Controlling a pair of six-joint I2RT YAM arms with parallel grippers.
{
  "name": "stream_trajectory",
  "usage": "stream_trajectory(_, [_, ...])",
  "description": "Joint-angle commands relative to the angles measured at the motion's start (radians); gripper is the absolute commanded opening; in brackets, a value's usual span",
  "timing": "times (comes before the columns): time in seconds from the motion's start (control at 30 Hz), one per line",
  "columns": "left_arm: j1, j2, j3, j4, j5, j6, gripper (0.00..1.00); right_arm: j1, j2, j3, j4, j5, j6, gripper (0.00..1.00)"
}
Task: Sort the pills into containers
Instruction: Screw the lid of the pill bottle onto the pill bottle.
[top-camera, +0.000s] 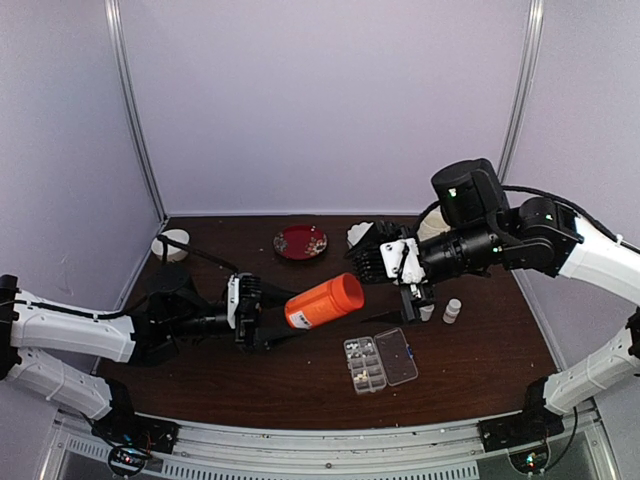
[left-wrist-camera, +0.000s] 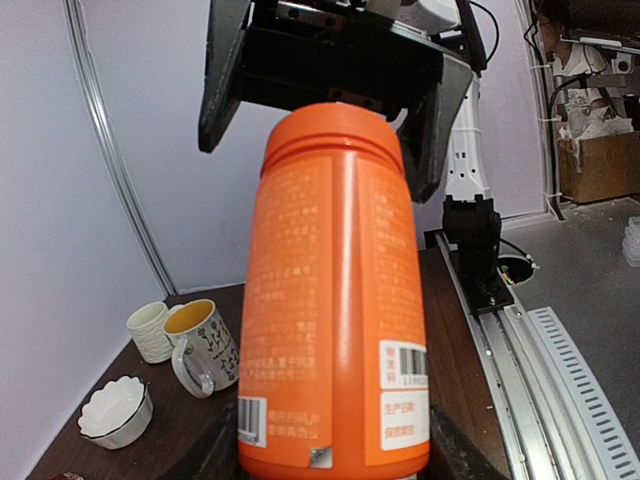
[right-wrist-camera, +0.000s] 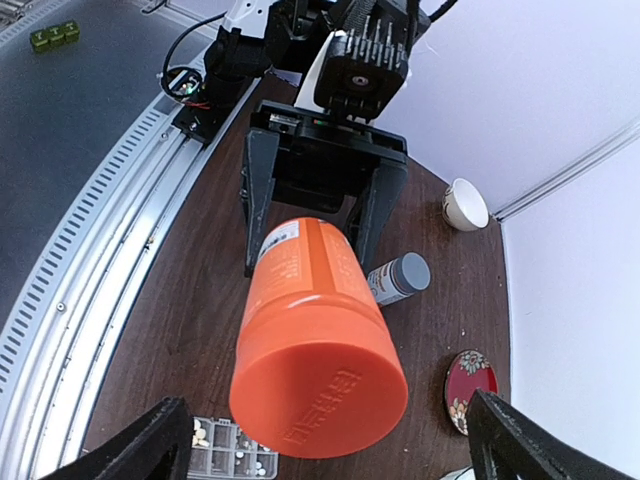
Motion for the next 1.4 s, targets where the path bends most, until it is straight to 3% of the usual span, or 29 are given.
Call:
stream_trajectory(0.0, [-0.002,0.012,0.032,0.086,0.037,-0.027,0.00,0.000,-0.005,0.007,0.034,-0.008,-0.103,0.93])
stream_trajectory(0.23, [-0.001,0.016,0.034,0.082,0.040,-0.029,0.00,0.000,0.004,0.014,0.027,-0.036,-0.111,0.75])
stream_trajectory(0.53, [-0.001,0.024,0.042,0.079,0.044,-0.032,0.00,0.002,0.028,0.036,0.015,-0.048,-0.123,0.73])
stream_trajectory(0.63, [-0.001,0.026,0.045,0.076,0.045,-0.031,0.00,0.002,0.036,0.048,0.008,-0.054,-0.123,0.56])
stream_trajectory(0.8, [-0.001,0.025,0.048,0.072,0.044,-0.027,0.00,0.002,0.037,0.054,0.012,-0.066,-0.092,0.41])
stream_trajectory(0.93, [-0.002,0.018,0.045,0.070,0.027,-0.019,0.00,0.002,0.047,0.070,0.011,-0.054,0.075,0.31])
stream_trajectory(1.07, [-0.001,0.007,0.048,0.047,-0.004,0.001,0.00,0.005,0.062,0.074,0.014,-0.030,0.397,0.18])
stream_trajectory(1.3, [-0.001,0.005,0.058,0.028,-0.024,0.022,0.00,0.032,0.062,0.046,-0.041,0.062,0.760,0.14])
stream_trajectory(1.37, [-0.001,0.005,0.057,0.029,-0.029,0.024,0.00,0.033,0.063,0.046,-0.044,0.081,0.869,0.09])
